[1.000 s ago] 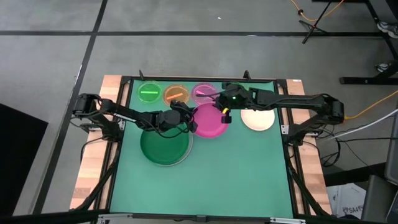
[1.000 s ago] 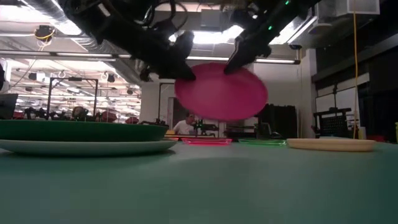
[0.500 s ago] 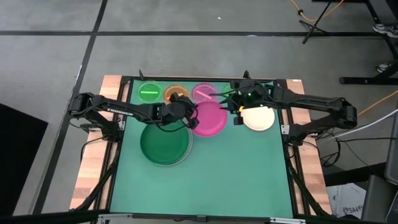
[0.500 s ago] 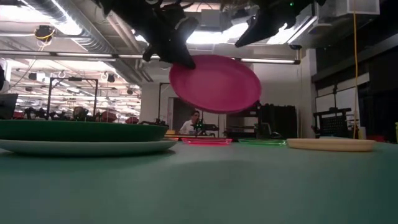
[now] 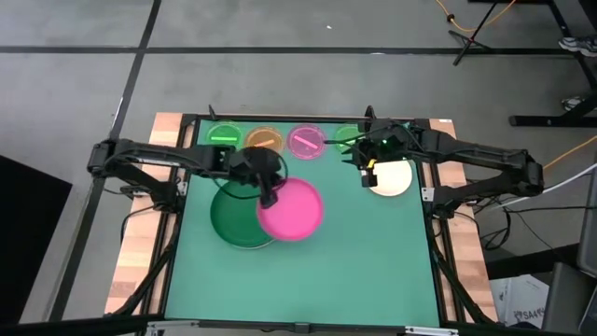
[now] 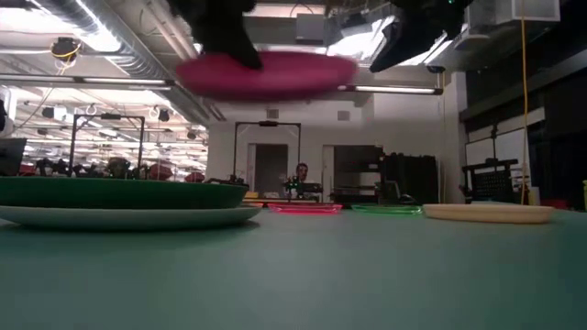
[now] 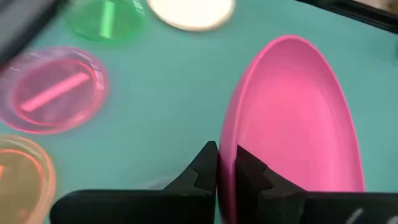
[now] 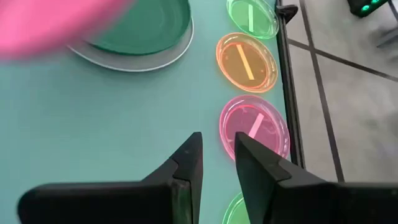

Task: Stack plastic plates
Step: Stack the pink plate on top of the the green plate

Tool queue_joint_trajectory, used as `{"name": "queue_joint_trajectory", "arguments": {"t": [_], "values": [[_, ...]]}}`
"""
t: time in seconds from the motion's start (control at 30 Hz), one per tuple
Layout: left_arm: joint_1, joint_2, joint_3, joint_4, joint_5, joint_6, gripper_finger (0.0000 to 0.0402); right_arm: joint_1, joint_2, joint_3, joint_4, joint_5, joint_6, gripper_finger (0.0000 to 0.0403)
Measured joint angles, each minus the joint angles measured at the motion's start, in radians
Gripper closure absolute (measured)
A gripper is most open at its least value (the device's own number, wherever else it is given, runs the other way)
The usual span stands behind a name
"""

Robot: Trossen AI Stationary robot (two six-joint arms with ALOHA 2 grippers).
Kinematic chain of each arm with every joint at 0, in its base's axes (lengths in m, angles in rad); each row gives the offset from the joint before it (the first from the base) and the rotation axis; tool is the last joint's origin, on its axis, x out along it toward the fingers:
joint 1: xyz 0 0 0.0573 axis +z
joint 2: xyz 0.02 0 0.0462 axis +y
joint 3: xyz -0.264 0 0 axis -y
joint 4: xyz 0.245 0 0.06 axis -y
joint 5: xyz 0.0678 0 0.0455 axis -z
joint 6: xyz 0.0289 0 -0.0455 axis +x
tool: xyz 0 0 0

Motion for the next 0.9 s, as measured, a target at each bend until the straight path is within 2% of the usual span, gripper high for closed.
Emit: {"name": "queue_joint_trajectory", "arguments": {"t": [0.13, 0.4, 0.53, 0.7, 0.9], "values": [[0.0, -0.075, 0.001, -0.168, 0.059, 0.0, 0.0385, 0.0, 0.008, 0.0, -0.024, 0.001, 0.0, 0.032], [0.036, -0.141, -0.004, -0.428, 0.005, -0.005, 0.0385, 0.001, 0.023, 0.0, -0.027, 0.001, 0.0, 0.032], [0.061, -0.141, -0.033, -0.44, 0.005, -0.004, 0.0385, 0.001, 0.023, 0.0, -0.026, 0.001, 0.0, 0.032], [0.093, -0.14, -0.13, -0.423, 0.006, -0.005, 0.0384, 0.001, 0.024, 0.0, -0.026, 0.002, 0.0, 0.032], [0.134, -0.14, -0.28, -0.295, 0.013, -0.009, 0.0384, 0.001, 0.024, 0.0, -0.026, 0.002, 0.0, 0.032]]}}
